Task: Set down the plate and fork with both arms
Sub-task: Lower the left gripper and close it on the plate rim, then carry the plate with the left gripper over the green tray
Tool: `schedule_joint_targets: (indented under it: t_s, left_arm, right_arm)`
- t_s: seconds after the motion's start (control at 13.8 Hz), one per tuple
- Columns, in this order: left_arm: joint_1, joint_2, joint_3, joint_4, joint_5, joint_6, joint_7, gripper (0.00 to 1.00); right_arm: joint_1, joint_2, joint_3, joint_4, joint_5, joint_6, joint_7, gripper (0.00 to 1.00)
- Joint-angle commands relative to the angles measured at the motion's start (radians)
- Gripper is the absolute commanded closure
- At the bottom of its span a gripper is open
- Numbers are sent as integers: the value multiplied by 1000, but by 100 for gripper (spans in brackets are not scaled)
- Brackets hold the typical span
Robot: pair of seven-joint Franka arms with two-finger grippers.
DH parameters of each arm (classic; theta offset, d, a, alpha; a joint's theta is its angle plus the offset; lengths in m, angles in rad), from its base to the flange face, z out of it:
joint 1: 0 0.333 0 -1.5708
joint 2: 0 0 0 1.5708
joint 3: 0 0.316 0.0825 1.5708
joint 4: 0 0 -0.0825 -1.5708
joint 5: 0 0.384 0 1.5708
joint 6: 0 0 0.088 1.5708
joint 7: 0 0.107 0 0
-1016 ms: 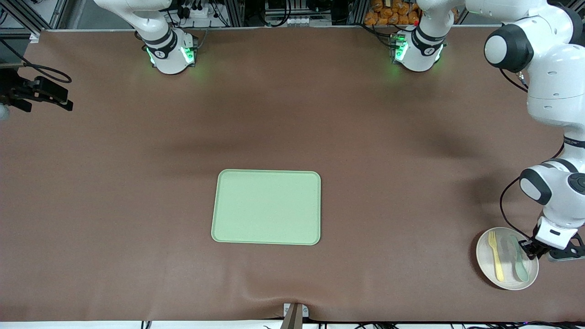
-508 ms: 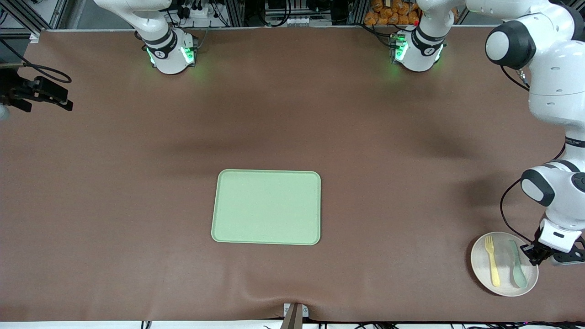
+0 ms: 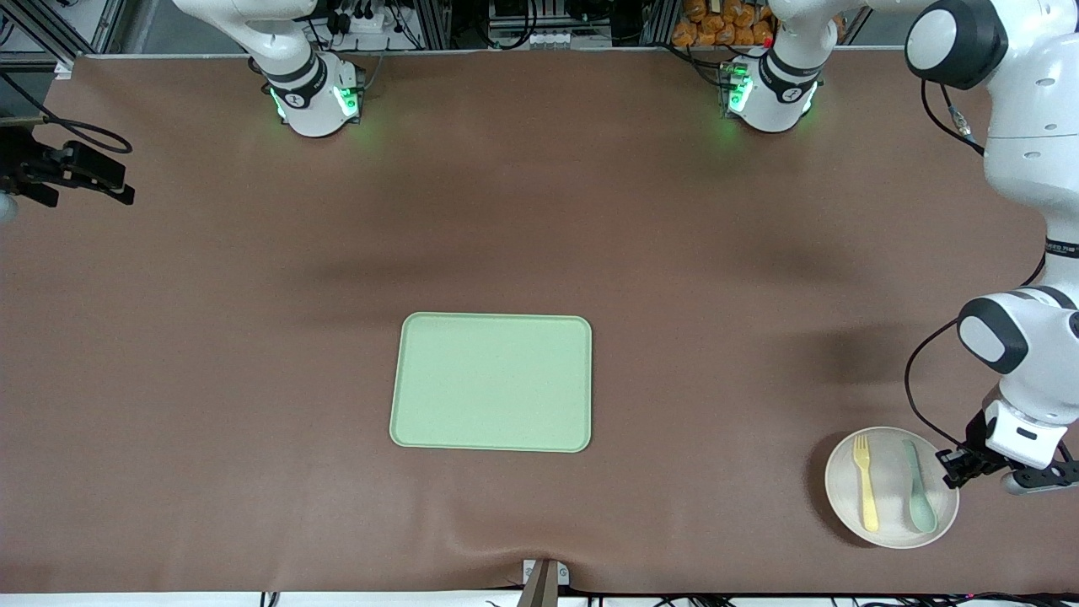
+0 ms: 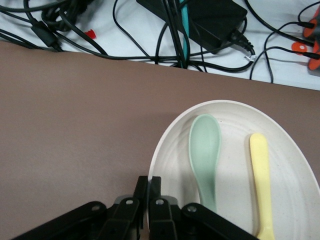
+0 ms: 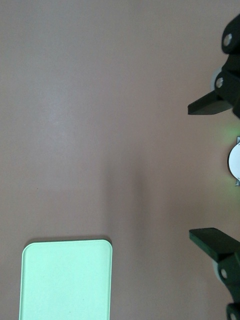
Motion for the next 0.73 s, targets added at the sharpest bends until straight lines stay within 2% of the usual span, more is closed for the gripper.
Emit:
schedule_joint_targets:
  t_s: [0.0, 0.15, 0.29, 0.51, 0.65]
  left_arm:
    - [132, -47, -167, -82, -37, -3, -4, 100]
    - [232, -55, -323, -122, -37, -4, -28, 100]
    - [211, -95, -343, -162, -20, -6, -120, 100]
    - [122, -144, -341, -175, 8, -76, -215, 100]
    - [38, -167, -341, -172, 80, -136, -342, 100]
  right_arm:
    - [-20, 8, 9, 20, 8, -14, -20, 0]
    - [-20, 8, 6, 21, 6, -14, -20, 0]
    - [-20, 10, 4, 20, 8, -12, -20, 0]
    - [-21, 11, 4, 21, 8, -9, -20, 0]
    - [-21, 11, 4, 21, 8, -9, -20, 0]
